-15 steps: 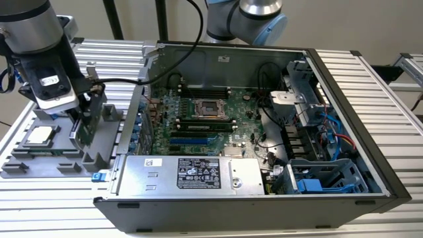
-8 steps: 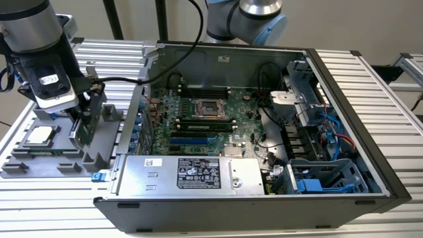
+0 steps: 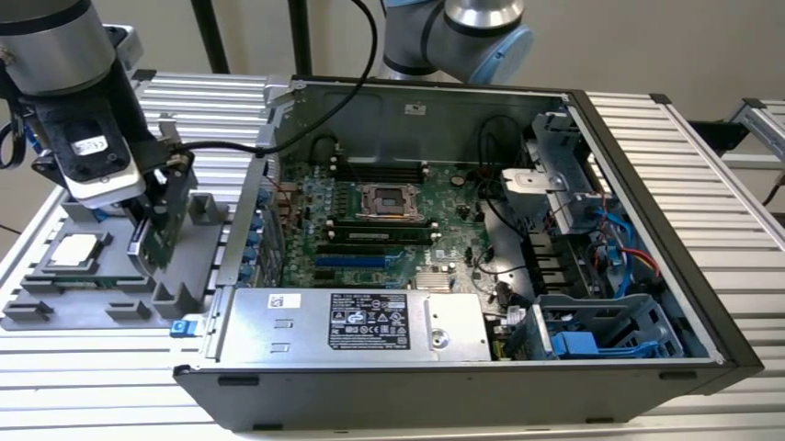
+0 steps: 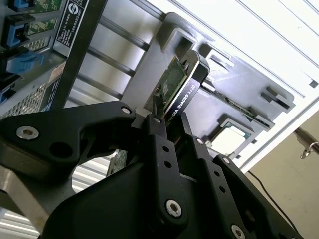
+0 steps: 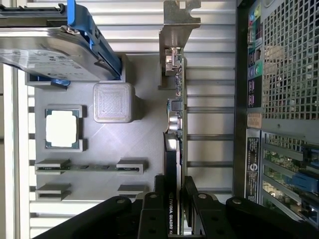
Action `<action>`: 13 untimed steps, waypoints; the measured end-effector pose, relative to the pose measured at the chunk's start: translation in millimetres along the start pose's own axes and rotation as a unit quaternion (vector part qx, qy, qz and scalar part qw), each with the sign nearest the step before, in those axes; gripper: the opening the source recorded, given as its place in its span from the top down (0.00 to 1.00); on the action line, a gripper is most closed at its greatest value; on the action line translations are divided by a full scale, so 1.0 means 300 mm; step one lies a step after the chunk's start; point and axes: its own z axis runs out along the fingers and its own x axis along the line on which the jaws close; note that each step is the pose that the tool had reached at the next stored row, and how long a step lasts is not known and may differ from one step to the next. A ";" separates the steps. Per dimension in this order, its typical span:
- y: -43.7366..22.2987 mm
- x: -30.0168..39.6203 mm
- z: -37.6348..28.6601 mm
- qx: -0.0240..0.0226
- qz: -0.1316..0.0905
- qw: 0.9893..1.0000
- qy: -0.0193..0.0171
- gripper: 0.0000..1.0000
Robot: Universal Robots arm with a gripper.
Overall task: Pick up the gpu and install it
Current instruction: 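Pick up the gpu and move the gpu toward the slot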
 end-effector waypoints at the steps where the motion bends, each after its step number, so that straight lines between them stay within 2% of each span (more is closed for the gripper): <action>1: 0.000 0.000 -0.001 0.000 0.000 1.000 0.000 1.00; 13: 0.000 0.000 -0.012 0.000 -0.002 1.000 0.000 1.00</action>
